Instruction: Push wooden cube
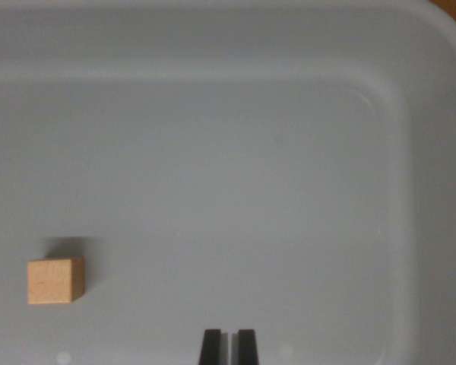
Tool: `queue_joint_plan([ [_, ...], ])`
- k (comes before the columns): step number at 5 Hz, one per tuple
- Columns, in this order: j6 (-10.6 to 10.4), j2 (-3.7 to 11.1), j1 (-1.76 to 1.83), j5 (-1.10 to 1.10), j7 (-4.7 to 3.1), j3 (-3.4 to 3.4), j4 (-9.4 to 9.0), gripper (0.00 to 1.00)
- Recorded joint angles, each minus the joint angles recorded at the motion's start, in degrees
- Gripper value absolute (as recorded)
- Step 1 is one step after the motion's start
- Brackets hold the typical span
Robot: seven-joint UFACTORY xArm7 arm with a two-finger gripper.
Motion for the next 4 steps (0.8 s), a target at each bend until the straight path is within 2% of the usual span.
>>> queue_joint_plan([
  [4,-1.13,0.24,0.23,-0.01,0.54,0.27,-1.05,0.0],
])
